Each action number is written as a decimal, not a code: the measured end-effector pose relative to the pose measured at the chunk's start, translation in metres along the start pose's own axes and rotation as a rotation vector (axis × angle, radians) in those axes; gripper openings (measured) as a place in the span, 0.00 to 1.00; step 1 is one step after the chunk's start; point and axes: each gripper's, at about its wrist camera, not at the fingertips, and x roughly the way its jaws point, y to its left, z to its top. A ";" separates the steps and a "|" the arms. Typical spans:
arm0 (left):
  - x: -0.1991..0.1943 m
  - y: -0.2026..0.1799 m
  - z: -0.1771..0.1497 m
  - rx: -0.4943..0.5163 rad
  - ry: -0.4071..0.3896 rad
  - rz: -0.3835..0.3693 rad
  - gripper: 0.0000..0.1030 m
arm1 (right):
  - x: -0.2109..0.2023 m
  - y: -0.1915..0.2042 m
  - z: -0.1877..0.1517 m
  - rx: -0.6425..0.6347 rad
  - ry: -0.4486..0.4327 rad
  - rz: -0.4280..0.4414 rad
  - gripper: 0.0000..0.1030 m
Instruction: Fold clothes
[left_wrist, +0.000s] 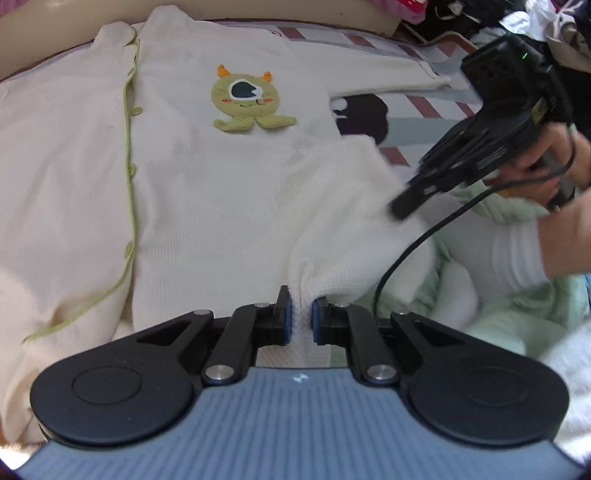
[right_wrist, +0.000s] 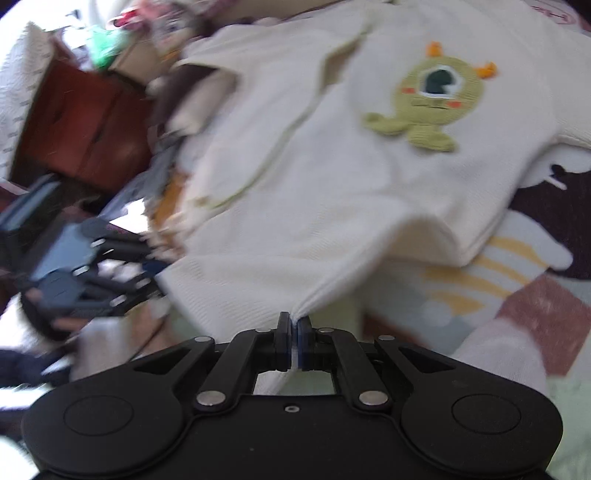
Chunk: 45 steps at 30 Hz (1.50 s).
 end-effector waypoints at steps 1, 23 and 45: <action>-0.003 0.000 -0.003 0.001 0.015 -0.005 0.10 | 0.000 0.003 0.000 -0.013 0.018 -0.017 0.05; -0.056 0.121 -0.025 -0.306 0.050 0.275 0.78 | -0.017 0.120 0.094 -0.398 -0.125 -0.186 0.45; -0.023 0.127 0.000 -0.072 0.098 0.021 0.03 | 0.159 0.204 0.089 -1.008 -0.042 -0.135 0.54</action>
